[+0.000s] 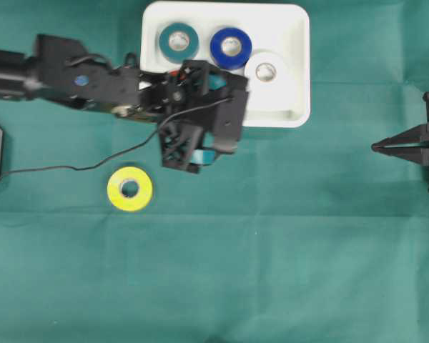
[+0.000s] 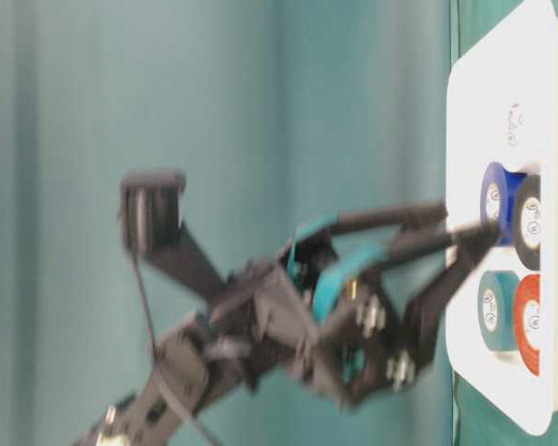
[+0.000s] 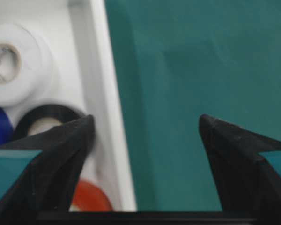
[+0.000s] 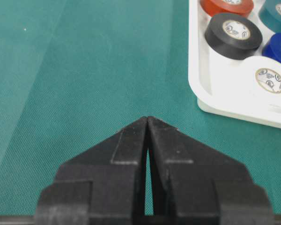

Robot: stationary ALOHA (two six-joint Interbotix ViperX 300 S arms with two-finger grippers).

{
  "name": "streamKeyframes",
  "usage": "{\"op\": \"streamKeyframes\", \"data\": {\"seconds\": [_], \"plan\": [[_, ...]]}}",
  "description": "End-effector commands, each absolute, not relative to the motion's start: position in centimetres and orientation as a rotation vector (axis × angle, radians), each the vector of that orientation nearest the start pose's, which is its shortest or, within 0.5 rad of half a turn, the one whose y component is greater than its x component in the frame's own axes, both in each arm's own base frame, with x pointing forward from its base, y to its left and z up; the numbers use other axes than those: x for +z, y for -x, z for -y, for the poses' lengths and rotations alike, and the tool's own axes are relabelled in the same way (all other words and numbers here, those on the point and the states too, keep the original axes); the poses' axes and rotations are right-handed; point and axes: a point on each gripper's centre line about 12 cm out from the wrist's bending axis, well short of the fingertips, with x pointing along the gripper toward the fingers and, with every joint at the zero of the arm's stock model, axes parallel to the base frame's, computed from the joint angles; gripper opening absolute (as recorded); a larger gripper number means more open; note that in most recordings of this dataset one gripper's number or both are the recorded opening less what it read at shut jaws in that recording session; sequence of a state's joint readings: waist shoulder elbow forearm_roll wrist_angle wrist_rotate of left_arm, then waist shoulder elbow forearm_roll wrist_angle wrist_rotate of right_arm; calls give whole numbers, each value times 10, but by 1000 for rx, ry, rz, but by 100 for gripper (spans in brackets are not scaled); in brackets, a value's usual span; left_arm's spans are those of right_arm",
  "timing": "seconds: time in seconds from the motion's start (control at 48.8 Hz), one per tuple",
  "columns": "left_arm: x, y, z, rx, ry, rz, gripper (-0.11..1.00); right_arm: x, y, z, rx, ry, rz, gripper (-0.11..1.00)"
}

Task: Put the tape into the white case with the left arm.
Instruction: 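Release the white roll and retract the left gripper leftward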

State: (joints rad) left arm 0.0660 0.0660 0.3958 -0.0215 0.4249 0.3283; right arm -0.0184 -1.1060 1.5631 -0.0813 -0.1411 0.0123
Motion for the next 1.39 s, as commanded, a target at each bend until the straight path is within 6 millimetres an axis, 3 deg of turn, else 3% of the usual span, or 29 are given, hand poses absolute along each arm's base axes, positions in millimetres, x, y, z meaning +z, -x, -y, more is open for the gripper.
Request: {"op": "streamKeyframes", "data": {"seconds": [0.0,0.451,0.963,1.373], "plan": [[214,-406,-20,-89,-258,-848,91,150,-142,1,5,64,-303,-9],[204,-343,-13,-90,-225,-895,91,149,-142,1,4,64,-303,-9],[197,-285,-10,-90,-222,-895,90,149,-142,1,4,63,-303,-9],[191,-281,-7,-98,-229,-865,90,150,-142,1,4,64,-300,-9]]}}
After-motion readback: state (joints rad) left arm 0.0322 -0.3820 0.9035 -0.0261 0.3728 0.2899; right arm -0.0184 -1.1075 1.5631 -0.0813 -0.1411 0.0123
